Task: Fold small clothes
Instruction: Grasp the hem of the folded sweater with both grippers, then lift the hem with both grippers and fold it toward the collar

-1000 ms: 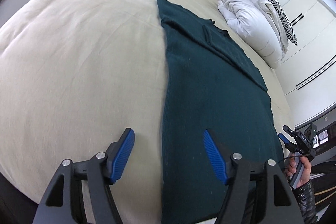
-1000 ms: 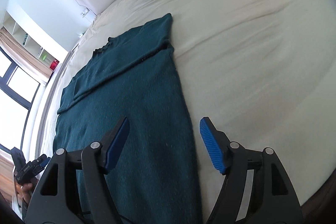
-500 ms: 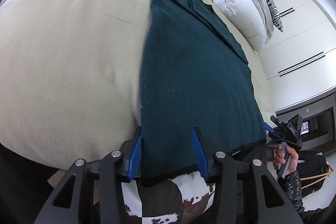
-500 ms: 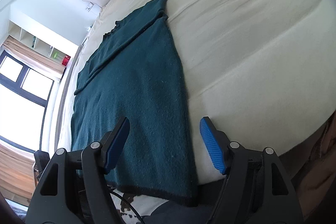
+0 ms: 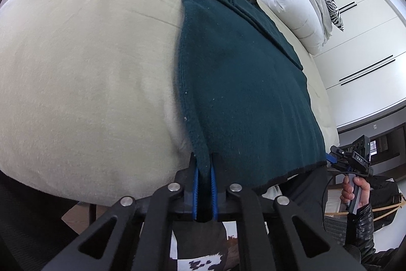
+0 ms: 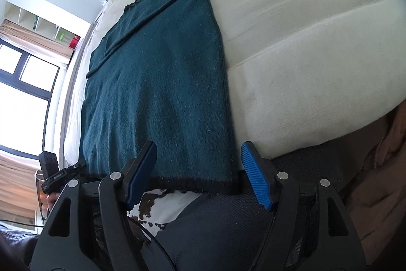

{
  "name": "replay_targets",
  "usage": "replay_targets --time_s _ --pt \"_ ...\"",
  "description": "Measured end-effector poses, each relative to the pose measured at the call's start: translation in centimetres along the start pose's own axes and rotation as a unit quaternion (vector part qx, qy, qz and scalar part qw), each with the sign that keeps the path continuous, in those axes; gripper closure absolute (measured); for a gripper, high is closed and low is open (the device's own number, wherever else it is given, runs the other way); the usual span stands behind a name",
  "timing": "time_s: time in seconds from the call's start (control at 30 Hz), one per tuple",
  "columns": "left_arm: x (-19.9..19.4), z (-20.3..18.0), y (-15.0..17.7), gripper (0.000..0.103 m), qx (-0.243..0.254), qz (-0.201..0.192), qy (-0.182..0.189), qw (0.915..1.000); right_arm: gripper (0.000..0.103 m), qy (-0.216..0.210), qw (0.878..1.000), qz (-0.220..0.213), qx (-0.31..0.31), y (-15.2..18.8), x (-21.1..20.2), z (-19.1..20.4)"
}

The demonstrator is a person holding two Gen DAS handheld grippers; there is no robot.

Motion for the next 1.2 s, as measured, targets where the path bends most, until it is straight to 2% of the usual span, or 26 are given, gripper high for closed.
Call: replay_targets --time_s 0.4,0.47,0.6,0.7,0.83,0.97,1.2 --pt "0.1 -0.3 0.2 0.095 0.017 0.001 -0.013 0.9998 0.043 -0.02 0.998 0.042 0.033 -0.3 1.0 -1.2" --pt "0.0 -0.4 0.2 0.096 0.023 0.001 -0.016 0.9996 0.049 -0.021 0.998 0.047 0.033 -0.4 1.2 -1.3" --pt "-0.2 -0.6 0.2 0.096 0.034 0.002 -0.018 0.9993 0.085 -0.009 0.998 0.058 0.03 -0.1 1.6 -1.5" --pt "-0.8 -1.0 -0.1 0.097 0.049 0.0 -0.021 0.9986 0.095 -0.007 0.998 0.05 0.025 0.4 1.4 -1.7" --pt "-2.4 -1.3 -1.1 0.097 0.04 -0.021 0.006 0.9989 0.097 -0.018 0.999 0.02 0.024 0.7 0.3 -1.3" --pt "-4.0 -1.7 -2.6 0.097 0.017 -0.049 0.052 0.9973 0.097 -0.055 0.998 -0.025 0.016 -0.1 -1.7 -0.3" --pt "-6.4 -2.0 -7.2 0.097 -0.041 -0.093 0.152 0.9831 0.097 -0.149 0.982 -0.112 0.028 -4.1 -4.3 2.0"
Point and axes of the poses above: each gripper's, at about its wrist camera, not at the fingertips, and x roughly the way its jaws point, z to its left, y to its underside, the point moved 1 cm from there along x, roughly the way its jaws point, and after that the axes turned 4 degrees about z, right-handed, at the moved point
